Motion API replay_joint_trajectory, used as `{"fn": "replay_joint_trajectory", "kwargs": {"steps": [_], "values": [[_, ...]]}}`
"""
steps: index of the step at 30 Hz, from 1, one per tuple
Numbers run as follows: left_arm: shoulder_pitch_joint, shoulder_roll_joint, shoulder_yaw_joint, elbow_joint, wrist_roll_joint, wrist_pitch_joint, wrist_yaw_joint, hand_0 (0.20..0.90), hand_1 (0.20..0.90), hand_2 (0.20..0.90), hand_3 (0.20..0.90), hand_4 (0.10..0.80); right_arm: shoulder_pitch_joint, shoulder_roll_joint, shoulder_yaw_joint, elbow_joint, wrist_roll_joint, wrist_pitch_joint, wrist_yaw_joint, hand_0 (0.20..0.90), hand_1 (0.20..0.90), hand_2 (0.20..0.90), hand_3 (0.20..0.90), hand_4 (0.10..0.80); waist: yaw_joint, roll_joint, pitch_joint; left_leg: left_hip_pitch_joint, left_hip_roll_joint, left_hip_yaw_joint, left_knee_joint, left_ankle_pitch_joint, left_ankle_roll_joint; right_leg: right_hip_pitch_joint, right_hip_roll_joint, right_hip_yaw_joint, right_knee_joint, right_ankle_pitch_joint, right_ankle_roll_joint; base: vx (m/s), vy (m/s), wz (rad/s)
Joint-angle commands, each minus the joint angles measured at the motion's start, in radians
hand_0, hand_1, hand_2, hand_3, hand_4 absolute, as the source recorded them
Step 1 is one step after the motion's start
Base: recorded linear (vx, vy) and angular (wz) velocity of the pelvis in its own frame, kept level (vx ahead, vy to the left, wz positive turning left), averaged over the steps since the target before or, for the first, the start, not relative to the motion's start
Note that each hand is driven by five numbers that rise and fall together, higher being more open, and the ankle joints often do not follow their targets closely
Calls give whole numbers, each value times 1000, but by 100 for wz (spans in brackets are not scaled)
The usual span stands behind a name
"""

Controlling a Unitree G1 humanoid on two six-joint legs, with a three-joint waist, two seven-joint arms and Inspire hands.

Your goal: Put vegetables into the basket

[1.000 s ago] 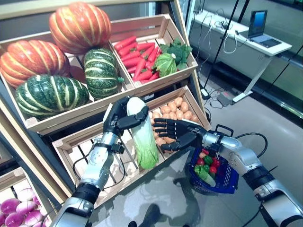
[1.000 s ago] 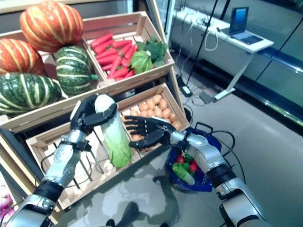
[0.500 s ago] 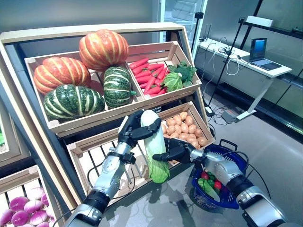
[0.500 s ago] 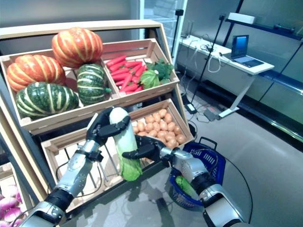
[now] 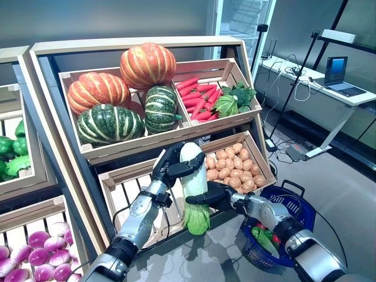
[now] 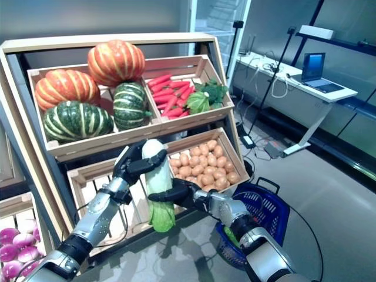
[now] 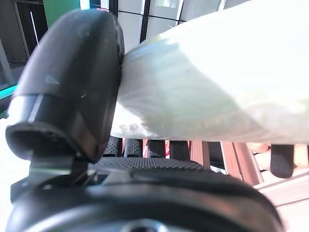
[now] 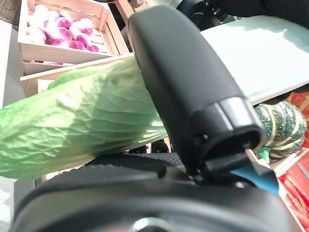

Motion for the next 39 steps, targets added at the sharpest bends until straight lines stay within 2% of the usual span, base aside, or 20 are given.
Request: {"fn": "replay_joint_trajectory", "kwargs": {"steps": [1,19,20,21,22,28,36,39], "values": [[-215,-103,-82,-135,-103,-99,-44,300,300,300,300,400,-197,87,5,86,103,-43,-26,300,300,300,300,400,28,2,-61,17,-53,-7,1,-148,60,8,-24,-16,4,-76,-44,0,0,0],[-212,-85,-67,-133,-114,-54,-48,300,300,300,300,400,-173,19,-52,80,105,-93,-105,300,300,300,300,400,5,5,-68,12,-53,10,1,-146,65,-6,-18,6,4,-68,-46,-11,0,1],[-211,-84,-66,-132,-113,-52,-49,385,385,385,385,456,-172,16,-53,80,104,-92,-105,300,300,300,300,400,5,5,-68,13,-53,11,1,-146,65,-6,-18,6,4,-68,-45,0,0,0],[-208,-79,-63,-132,-110,-45,-50,535,535,535,535,557,-167,9,-58,77,105,-93,-104,300,300,300,300,400,3,5,-67,13,-53,11,1,-146,65,-7,-17,8,4,-67,-45,0,0,0],[-204,-74,-57,-132,-108,-37,-51,900,900,900,900,800,-158,-3,-64,72,104,-90,-105,300,300,300,300,400,1,4,-68,13,-53,13,1,-147,65,-7,-17,9,4,-66,-45,0,0,0],[-148,-2,2,-146,-53,-10,-60,900,900,900,900,800,-73,-86,-118,54,84,-96,-116,300,300,300,300,400,-3,5,-65,13,-53,24,1,-146,67,-12,-15,15,4,-63,-43,1,1,-3],[-80,142,120,-56,41,27,-78,900,900,900,900,800,58,-219,-239,114,-4,-168,-121,300,300,300,300,400,-15,8,-58,10,-50,41,1,-141,64,-19,-10,24,4,-61,-39,6,-7,-2],[-57,170,152,-33,63,34,-73,900,900,900,900,800,74,-255,-273,139,-3,-198,-140,300,300,300,300,400,-17,11,-53,12,-49,48,1,-140,63,-23,-8,27,4,-61,-38,34,-14,-7]]}}
